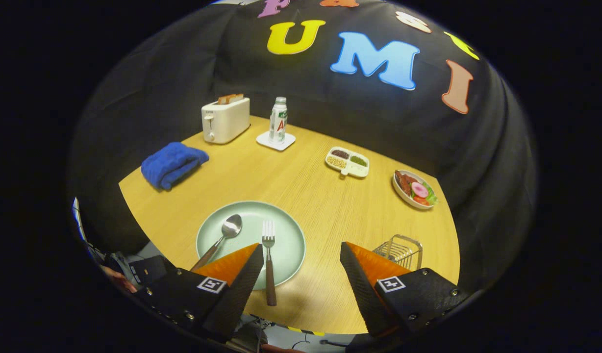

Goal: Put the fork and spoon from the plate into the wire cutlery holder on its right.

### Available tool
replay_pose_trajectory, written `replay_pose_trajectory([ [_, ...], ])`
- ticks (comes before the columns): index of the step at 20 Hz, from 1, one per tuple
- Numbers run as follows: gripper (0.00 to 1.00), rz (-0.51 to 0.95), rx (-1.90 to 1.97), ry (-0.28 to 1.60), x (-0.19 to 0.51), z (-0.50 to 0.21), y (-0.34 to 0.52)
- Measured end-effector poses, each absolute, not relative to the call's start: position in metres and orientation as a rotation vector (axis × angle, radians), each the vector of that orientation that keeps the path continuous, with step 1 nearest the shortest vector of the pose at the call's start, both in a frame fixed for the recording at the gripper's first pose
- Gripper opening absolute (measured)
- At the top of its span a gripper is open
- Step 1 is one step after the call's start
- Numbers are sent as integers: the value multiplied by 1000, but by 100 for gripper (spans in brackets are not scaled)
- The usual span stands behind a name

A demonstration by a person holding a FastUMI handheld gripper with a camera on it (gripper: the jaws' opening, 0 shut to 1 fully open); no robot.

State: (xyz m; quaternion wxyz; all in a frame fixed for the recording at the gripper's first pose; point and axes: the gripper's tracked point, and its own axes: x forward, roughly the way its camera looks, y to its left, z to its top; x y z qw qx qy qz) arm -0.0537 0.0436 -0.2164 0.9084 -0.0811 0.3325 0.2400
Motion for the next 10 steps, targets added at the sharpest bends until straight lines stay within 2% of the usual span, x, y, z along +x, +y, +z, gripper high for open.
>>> replay_pose_trajectory([
  [7,96,579,-237,873,-59,-266,66],
  [8,89,594,-250,882,-59,-270,71],
  [10,86,622,-276,901,-60,-277,79],
])
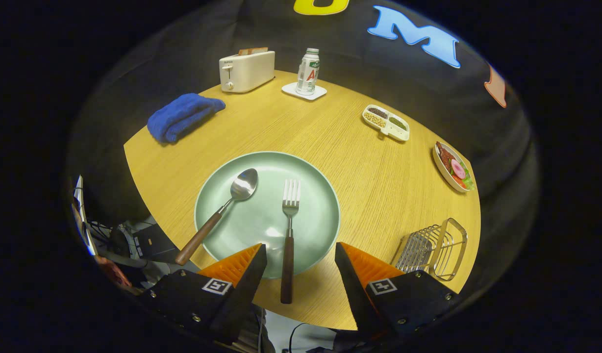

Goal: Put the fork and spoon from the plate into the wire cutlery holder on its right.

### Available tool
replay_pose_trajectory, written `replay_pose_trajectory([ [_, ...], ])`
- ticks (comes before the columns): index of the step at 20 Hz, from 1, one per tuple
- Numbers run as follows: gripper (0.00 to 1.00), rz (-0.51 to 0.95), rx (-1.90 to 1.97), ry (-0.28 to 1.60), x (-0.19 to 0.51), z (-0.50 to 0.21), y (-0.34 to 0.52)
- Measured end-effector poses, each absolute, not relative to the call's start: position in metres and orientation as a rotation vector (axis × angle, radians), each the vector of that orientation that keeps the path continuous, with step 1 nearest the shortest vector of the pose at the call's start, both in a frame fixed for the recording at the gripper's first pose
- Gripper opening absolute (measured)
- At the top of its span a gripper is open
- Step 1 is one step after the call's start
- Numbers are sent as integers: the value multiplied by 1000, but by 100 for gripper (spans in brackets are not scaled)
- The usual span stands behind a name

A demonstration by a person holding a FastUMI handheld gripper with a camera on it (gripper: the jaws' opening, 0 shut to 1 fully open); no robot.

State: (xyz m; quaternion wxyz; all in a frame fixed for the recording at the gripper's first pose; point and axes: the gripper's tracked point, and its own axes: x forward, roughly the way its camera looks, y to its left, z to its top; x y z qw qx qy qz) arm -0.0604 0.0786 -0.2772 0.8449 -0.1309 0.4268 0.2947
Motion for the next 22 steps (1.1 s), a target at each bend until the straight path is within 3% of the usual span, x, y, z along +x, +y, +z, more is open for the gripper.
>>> replay_pose_trajectory([
  [1,86,631,-306,932,-61,-283,82],
  [3,64,649,-332,974,-64,-294,85],
  [7,63,652,-354,1035,-64,-305,90],
  [10,21,639,-370,1142,-70,-315,87],
  [12,21,639,-385,1153,-65,-311,87],
  [13,21,621,-386,1176,-53,-272,88],
  [14,4,627,-379,1201,-62,-324,83],
  [22,4,736,-415,1323,-54,-257,37],
])
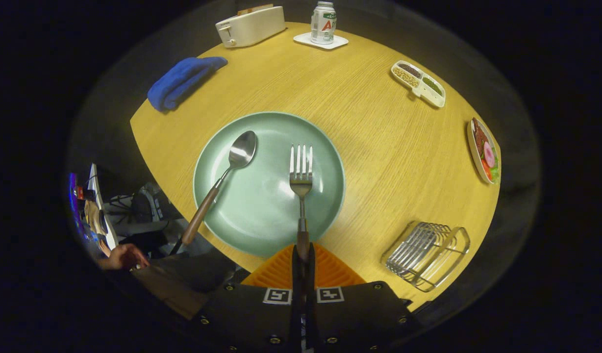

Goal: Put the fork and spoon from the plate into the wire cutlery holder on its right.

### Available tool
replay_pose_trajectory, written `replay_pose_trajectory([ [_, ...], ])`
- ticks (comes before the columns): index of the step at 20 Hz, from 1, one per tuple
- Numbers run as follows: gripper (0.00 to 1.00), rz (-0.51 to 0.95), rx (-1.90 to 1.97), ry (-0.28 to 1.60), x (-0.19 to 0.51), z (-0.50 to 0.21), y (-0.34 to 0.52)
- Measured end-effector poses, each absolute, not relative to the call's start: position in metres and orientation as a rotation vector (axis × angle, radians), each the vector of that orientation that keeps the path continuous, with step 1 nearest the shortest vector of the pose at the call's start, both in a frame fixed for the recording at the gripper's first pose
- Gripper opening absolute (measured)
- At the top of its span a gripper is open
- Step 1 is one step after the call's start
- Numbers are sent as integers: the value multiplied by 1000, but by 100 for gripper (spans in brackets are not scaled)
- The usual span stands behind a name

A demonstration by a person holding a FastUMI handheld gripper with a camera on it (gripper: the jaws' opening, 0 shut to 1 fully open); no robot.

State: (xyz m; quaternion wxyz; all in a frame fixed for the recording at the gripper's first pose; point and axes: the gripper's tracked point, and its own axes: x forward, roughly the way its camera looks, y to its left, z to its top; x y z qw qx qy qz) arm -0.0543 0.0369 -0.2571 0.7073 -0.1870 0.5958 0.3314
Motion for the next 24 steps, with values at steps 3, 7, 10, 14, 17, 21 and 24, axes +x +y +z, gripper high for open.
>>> replay_pose_trajectory([
  [3,4,732,-482,1355,-52,-227,-10],
  [7,4,677,-556,1401,-49,-203,-80],
  [10,4,625,-563,1455,-50,-193,-123],
  [14,4,545,-622,1532,-46,-194,-167],
  [17,4,526,-633,1626,-46,-205,-172],
  [21,4,525,-686,1696,-34,-228,-168],
  [24,4,539,-682,1775,-31,-240,-163],
])
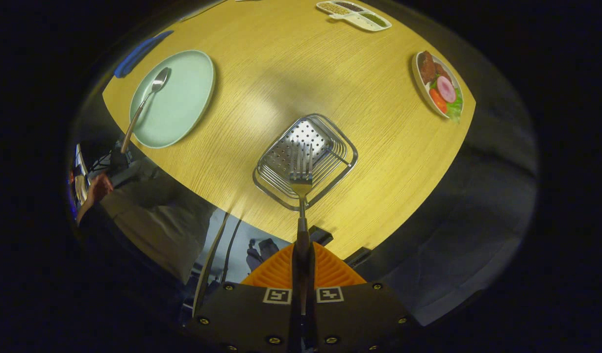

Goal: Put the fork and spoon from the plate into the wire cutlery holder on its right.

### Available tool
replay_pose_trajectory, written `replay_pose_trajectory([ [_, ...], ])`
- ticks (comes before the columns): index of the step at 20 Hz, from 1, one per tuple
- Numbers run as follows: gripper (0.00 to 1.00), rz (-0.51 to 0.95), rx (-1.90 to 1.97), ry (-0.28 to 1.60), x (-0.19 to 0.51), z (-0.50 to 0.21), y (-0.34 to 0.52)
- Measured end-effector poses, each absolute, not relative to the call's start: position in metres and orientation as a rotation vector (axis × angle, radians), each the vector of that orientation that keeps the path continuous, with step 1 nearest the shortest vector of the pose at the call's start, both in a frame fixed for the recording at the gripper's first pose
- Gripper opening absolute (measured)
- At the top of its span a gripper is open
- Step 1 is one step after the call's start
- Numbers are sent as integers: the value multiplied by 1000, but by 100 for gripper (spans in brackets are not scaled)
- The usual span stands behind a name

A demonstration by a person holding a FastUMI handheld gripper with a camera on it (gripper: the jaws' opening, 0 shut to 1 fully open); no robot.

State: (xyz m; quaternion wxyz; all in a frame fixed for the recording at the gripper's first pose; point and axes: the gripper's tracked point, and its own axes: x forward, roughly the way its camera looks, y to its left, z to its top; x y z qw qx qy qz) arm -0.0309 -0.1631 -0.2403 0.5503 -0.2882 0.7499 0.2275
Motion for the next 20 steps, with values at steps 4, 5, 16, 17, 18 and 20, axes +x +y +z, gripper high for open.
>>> replay_pose_trajectory([
  [4,4,540,-696,1839,-22,-251,-159],
  [5,4,539,-710,1860,-20,-253,-162],
  [16,15,505,-581,1872,9,-249,-153],
  [17,16,504,-550,1857,11,-242,-155],
  [18,17,503,-526,1836,15,-234,-158],
  [20,20,494,-465,1785,23,-218,-165],
])
